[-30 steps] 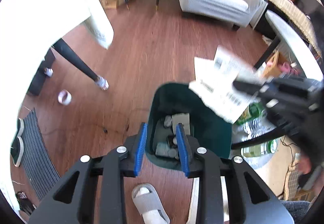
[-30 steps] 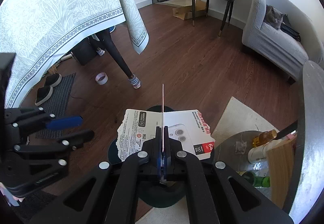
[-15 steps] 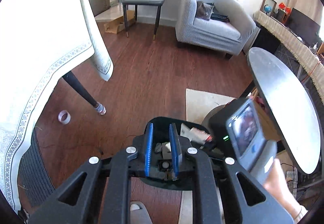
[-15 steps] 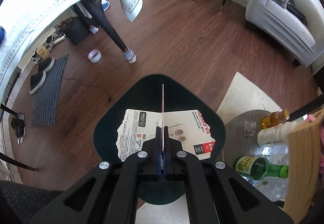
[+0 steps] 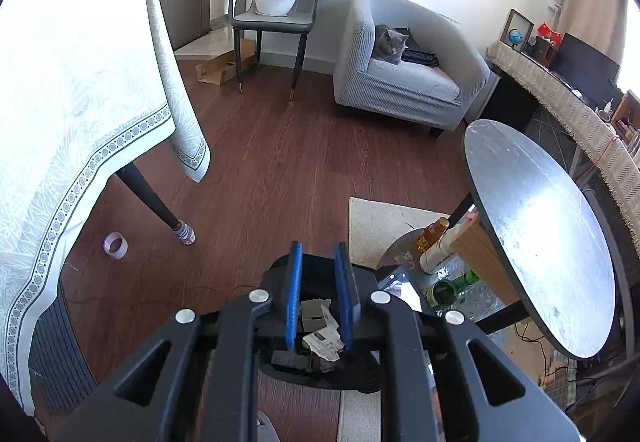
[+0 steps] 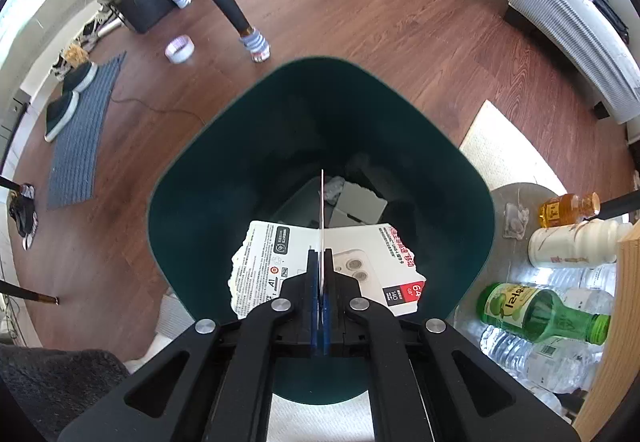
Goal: Collect trash
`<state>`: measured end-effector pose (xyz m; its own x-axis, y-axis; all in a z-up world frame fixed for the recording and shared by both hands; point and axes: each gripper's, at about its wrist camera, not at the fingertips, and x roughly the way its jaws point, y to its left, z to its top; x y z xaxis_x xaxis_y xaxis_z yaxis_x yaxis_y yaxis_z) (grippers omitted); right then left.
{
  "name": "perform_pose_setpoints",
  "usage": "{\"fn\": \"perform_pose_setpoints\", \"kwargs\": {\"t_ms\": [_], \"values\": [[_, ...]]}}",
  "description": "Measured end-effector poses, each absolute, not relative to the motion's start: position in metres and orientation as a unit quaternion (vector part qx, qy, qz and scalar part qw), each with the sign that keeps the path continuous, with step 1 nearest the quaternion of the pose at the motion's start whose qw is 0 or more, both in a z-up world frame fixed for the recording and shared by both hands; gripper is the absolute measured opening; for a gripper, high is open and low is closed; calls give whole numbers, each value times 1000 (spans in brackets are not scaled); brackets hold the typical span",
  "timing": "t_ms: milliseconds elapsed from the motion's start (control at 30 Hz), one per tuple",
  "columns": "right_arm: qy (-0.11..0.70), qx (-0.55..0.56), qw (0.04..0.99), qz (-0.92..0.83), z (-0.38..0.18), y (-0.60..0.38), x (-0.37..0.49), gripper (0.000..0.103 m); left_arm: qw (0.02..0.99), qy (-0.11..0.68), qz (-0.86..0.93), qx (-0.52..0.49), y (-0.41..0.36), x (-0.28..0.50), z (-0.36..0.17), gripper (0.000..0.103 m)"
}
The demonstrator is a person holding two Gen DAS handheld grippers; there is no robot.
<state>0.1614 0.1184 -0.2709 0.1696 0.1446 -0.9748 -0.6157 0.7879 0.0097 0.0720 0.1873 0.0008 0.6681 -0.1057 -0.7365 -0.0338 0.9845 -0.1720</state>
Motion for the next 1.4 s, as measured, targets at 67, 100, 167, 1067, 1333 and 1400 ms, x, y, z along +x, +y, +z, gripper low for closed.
{"fn": "perform_pose_setpoints", "kwargs": {"t_ms": [67, 100, 167, 1067, 1333, 1400], "values": [[601, -200, 730, 255, -278, 118, 160, 13, 910, 405, -21, -90, 187, 72, 2, 22], [605, -202, 727, 254, -281, 118, 160, 32, 910, 403, -22, -93, 187, 72, 3, 22], [604, -207, 728, 250, -286, 118, 159, 51, 910, 402, -25, -101, 185, 72, 6, 23], [402, -170, 847, 303, -108, 87, 90, 90, 963, 257, -25, -74, 159, -12, 89, 90], [342, -150, 881, 290, -53, 43, 59, 95, 964, 263, -13, -39, 143, -47, 89, 94], [333, -136, 889, 286, -42, 25, 50, 96, 962, 271, -17, -35, 140, -53, 84, 94]]}}
